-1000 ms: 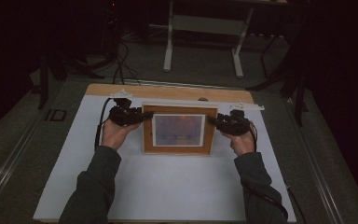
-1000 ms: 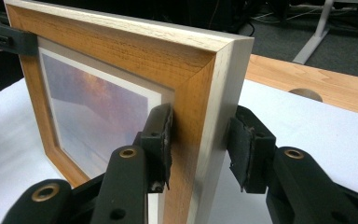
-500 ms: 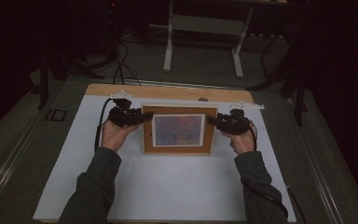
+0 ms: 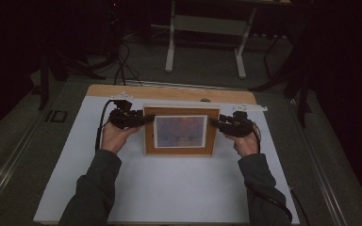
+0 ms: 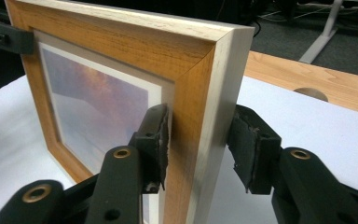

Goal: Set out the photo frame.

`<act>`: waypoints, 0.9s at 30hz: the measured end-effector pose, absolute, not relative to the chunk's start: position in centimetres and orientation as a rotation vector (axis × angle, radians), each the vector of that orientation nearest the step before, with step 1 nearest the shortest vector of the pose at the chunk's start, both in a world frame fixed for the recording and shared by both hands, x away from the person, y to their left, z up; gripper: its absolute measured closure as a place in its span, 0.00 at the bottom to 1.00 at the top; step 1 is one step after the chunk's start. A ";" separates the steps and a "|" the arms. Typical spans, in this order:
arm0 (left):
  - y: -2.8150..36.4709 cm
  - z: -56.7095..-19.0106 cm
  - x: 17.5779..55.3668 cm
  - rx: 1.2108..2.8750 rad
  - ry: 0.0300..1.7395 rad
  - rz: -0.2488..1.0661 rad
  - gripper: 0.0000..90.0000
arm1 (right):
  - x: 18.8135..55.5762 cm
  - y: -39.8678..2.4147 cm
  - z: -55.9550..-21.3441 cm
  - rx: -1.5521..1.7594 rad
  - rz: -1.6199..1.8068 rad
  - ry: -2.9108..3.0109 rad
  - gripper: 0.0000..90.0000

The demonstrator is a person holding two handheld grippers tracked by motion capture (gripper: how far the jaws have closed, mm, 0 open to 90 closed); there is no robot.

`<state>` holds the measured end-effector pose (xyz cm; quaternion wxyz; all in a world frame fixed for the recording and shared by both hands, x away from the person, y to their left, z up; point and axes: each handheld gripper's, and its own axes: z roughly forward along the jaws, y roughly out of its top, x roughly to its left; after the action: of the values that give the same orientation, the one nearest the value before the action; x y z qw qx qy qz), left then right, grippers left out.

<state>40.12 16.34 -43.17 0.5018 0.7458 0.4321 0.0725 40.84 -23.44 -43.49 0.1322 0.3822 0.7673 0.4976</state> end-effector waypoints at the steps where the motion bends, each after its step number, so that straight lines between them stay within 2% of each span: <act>1: 16.5 -43.1 40.0 1.799 1.044 0.177 0.57 | 40.8 -23.5 -43.5 1.107 1.446 2.229 0.63; 13: 18.0 -42.8 38.3 1.777 1.027 0.207 0.57 | 40.2 -24.2 -43.1 1.079 1.456 2.240 0.62; 19: 18.7 -43.1 36.9 1.785 1.024 0.219 0.57 | 39.8 -24.8 -42.9 1.061 1.449 2.253 0.66; 27: 19.1 -43.3 35.7 1.828 1.027 0.271 0.57 | 39.2 -25.6 -43.3 1.062 1.404 2.270 0.77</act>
<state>35.72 19.12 -43.33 0.4916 0.7529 0.4230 0.1118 39.21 -25.59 -43.30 0.1342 0.3663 0.7832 0.4842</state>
